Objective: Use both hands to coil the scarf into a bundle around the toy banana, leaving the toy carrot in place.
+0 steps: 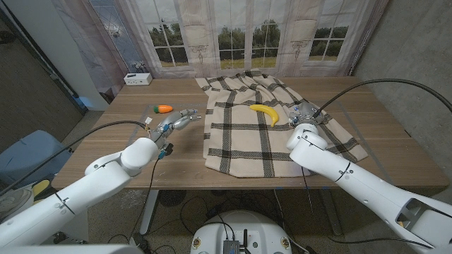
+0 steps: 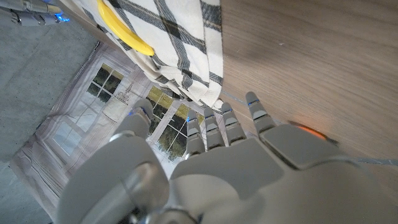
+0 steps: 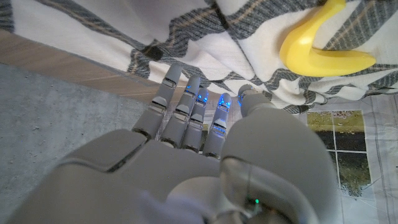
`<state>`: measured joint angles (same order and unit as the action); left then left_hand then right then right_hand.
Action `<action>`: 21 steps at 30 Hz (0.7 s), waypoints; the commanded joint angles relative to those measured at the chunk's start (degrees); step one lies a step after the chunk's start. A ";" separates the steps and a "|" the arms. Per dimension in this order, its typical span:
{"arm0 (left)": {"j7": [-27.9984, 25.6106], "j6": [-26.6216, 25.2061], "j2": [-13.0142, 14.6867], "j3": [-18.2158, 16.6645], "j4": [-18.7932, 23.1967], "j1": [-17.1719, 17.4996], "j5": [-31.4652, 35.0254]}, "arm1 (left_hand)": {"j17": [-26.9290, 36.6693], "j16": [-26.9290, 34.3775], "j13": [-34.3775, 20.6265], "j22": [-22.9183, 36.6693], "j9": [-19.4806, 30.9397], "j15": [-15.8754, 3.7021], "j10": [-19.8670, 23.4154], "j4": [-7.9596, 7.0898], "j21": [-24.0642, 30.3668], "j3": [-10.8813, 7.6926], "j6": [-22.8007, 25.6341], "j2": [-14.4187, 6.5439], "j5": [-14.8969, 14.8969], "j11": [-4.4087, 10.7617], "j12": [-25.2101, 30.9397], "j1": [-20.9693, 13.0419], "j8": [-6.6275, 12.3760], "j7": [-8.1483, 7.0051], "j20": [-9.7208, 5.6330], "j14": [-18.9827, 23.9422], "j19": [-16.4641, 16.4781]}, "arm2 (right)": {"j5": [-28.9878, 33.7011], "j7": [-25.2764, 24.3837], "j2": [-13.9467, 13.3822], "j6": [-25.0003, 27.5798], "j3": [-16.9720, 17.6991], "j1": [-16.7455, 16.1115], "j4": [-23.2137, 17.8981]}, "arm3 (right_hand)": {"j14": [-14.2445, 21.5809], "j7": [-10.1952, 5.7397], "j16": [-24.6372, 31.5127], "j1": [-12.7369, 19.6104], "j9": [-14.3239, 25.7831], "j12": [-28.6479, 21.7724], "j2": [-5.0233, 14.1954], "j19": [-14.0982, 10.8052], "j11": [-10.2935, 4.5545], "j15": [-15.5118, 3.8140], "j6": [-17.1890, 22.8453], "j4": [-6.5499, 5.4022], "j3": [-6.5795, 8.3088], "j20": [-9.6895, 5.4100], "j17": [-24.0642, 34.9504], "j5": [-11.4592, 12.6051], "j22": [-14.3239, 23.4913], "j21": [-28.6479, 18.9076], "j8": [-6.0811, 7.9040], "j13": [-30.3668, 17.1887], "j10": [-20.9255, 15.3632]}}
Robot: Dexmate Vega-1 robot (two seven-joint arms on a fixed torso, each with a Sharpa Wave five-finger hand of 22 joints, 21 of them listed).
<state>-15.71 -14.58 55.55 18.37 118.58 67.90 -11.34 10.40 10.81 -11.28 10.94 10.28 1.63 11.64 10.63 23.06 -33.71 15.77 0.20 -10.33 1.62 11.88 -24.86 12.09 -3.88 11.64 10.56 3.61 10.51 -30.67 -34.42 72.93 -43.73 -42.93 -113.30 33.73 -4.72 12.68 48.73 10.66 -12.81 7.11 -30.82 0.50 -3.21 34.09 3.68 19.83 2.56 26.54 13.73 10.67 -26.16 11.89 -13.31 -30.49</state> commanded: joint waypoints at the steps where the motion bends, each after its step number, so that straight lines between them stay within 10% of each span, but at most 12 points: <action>1: -0.78 -5.97 1.99 2.94 3.58 -1.08 6.37 | 0.08 0.16 -0.10 -0.02 0.18 -0.48 -0.29 0.24 -0.40 0.62 0.58 2.00 -0.21 0.69 0.07 -1.33 0.24 0.12 0.06 -0.21 0.41 | -1.54 -4.09 -0.16 5.57 1.53 -3.10 -3.51 | -0.94 0.17 -0.71 0.13 0.14 0.15 0.51 0.30 -0.39 -4.35 0.15 0.09 0.54 0.05 -0.14 -0.35 0.01 -0.11 -0.26 0.00 0.22; 13: 1.41 -8.94 2.66 5.42 5.26 -2.90 9.72 | 0.16 -0.23 -0.11 -0.03 0.19 0.09 -2.08 -0.09 -1.37 2.04 -0.17 5.70 -1.18 0.82 -0.35 -4.87 -0.27 -0.42 -0.21 -2.24 -0.16 | 1.41 -4.11 0.87 7.05 4.26 -6.49 -4.58 | -3.66 -0.21 -1.56 -0.18 0.14 0.48 0.31 4.30 -0.88 -3.67 0.11 0.78 1.22 1.01 -0.63 -1.31 -0.04 1.56 -0.52 0.12 0.71; 21: 3.28 -10.93 3.26 7.42 6.67 -4.27 12.38 | 0.24 -0.46 -0.15 0.00 0.28 0.96 -3.74 -0.37 -2.27 3.20 0.39 7.86 -2.04 0.80 -0.53 -7.24 -0.18 -2.00 0.08 -4.40 -1.06 | 21.23 9.59 5.98 7.05 7.93 -11.66 -3.58 | -7.60 -0.48 -2.48 -0.34 0.15 0.86 0.13 7.10 -1.38 -3.17 0.06 1.52 1.88 1.75 -1.39 -1.85 -0.12 2.90 -0.65 0.18 1.73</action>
<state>-14.83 -22.65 58.02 23.46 123.56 65.21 -2.65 10.55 10.36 -11.34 10.94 10.27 2.36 8.36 10.20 21.05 -30.93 15.84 7.47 -11.92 2.41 11.43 -31.48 11.86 -4.89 11.45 6.75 3.13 13.46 -32.95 -33.44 79.23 -39.93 -48.73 -117.24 27.03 -4.82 10.39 48.73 10.67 -11.98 7.11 -24.31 -0.75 -2.69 33.99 4.97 21.12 4.33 25.24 11.99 10.38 -23.67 11.43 -13.04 -29.23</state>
